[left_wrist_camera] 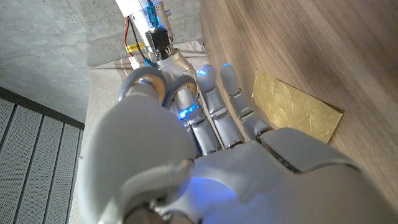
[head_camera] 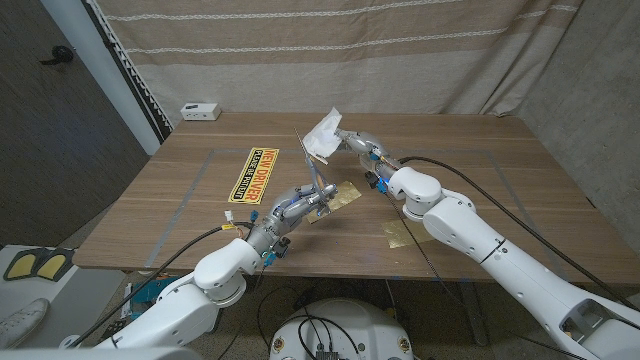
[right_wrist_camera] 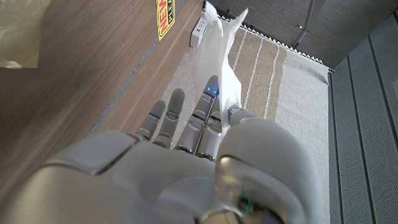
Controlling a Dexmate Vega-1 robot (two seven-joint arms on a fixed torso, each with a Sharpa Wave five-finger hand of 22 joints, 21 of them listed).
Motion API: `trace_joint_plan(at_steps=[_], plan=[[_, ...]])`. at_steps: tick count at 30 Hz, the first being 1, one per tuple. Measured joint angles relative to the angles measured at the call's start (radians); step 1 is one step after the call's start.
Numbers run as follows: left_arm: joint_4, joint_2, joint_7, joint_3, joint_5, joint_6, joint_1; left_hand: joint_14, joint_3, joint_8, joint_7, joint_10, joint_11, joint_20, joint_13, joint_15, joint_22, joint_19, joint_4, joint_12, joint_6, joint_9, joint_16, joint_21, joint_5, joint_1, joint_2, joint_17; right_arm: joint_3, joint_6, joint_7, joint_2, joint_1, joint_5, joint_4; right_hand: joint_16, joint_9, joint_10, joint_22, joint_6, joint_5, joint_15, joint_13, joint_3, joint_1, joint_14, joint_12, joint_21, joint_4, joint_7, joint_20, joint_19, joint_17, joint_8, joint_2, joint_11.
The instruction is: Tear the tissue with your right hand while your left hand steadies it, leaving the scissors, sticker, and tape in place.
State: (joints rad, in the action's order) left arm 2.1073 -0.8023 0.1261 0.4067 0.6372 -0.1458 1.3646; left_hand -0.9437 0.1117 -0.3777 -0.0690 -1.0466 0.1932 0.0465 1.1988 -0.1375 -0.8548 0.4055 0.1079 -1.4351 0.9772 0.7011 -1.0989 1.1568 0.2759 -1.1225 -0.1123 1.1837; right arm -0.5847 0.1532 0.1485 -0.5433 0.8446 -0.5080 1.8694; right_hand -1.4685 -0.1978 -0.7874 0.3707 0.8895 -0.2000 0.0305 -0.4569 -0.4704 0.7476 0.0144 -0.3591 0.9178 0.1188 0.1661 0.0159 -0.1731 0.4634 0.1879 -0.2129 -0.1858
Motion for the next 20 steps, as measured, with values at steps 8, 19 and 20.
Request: trace_joint_plan(at_steps=[8, 19, 20], plan=[[0.01, -0.015, 0.01, -0.018, -0.013, 0.004, 0.019, 0.0, 0.009, 0.001, 0.0, -0.003, 0.0, 0.0, -0.003, 0.0, 0.0, 0.0, 0.0, -0.004, 0.0, 0.014, 0.0, 0.0, -0.001, 0.002, -0.001, 0.004, 0.008, -0.004, 0.003, -0.009, 0.005, 0.0, 0.006, 0.0, 0.0, 0.0, -0.005, 0.0, 0.0, 0.0, -0.005, 0.0, 0.0, 0.0, -0.004, 0.0, 0.0, 0.0, 0.0, 0.0, -0.005, 0.0, 0.0, 0.0], [-0.015, -0.004, -0.004, -0.016, -0.018, 0.001, 0.011, -0.002, 0.017, 0.0, 0.0, -0.007, 0.0, 0.0, -0.013, 0.002, 0.0, 0.0, -0.003, 0.0, 0.0, 0.031, 0.0, 0.0, -0.001, 0.012, 0.001, 0.007, 0.016, 0.002, 0.013, -0.018, 0.016, -0.001, 0.021, -0.004, 0.0, -0.004, -0.013, 0.0, 0.003, 0.0, -0.014, 0.0, 0.0, 0.0, -0.011, 0.0, 0.0, 0.0, 0.0, 0.0, -0.009, 0.0, 0.0, 0.004], [-0.018, -0.003, -0.008, -0.015, -0.018, 0.001, 0.009, -0.002, 0.018, 0.0, 0.0, -0.007, 0.0, 0.0, -0.013, 0.002, 0.0, 0.0, -0.004, 0.0, 0.0, 0.034, 0.0, 0.0, -0.004, 0.012, 0.001, 0.008, 0.017, 0.003, 0.014, -0.019, 0.018, -0.001, 0.022, -0.004, 0.0, -0.004, -0.014, 0.003, 0.003, 0.0, -0.014, 0.0, 0.0, 0.0, -0.011, 0.0, 0.0, -0.002, 0.0, 0.0, -0.009, 0.0, 0.0, 0.004]])
